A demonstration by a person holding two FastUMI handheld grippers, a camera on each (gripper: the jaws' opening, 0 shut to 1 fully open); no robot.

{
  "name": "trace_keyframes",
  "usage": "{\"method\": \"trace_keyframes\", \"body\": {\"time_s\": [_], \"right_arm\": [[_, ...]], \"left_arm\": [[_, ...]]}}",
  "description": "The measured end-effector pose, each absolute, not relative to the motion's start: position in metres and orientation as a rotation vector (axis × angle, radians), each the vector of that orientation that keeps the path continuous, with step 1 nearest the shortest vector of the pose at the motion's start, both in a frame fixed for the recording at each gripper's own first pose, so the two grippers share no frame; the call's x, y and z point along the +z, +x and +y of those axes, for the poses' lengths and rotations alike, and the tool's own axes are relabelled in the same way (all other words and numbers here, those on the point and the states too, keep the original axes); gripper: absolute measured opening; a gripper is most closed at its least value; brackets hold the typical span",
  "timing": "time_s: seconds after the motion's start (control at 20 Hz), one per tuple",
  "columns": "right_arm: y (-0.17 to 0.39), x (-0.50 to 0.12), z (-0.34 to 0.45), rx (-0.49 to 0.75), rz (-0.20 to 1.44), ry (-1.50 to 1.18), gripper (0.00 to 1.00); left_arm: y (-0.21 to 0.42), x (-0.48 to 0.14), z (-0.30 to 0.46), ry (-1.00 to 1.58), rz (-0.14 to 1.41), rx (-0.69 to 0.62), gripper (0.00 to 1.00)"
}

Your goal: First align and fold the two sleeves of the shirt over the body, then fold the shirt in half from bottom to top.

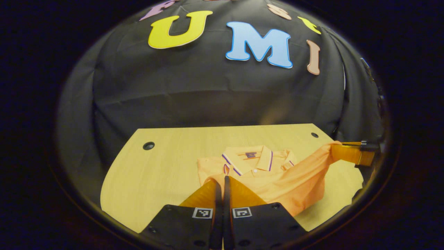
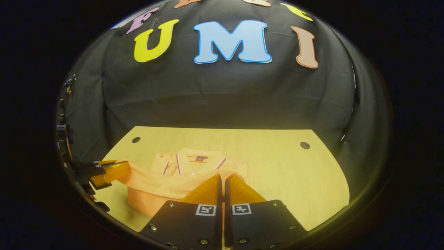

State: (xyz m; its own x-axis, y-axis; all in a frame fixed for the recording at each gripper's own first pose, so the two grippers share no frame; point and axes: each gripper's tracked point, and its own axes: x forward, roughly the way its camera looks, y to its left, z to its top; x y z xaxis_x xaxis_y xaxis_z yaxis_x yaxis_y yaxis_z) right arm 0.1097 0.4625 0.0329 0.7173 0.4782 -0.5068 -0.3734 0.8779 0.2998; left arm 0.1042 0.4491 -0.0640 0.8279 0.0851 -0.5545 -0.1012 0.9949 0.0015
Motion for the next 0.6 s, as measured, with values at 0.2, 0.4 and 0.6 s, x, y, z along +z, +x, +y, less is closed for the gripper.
{"method": "trace_keyframes", "body": {"time_s": [0.2, 0.4, 0.6], "right_arm": [[0.133, 0.033, 0.468, 0.459, 0.607, 0.189, 0.06], [0.162, 0.028, 0.479, 0.443, 0.601, 0.198, 0.02], [0.189, 0.015, 0.484, 0.421, 0.602, 0.177, 0.03]], "left_arm": [[0.133, -0.063, 0.454, 0.010, 0.560, 0.091, 0.07], [0.162, -0.068, 0.464, 0.038, 0.523, 0.104, 0.06], [0.188, -0.081, 0.479, 0.048, 0.498, 0.122, 0.07]]}}
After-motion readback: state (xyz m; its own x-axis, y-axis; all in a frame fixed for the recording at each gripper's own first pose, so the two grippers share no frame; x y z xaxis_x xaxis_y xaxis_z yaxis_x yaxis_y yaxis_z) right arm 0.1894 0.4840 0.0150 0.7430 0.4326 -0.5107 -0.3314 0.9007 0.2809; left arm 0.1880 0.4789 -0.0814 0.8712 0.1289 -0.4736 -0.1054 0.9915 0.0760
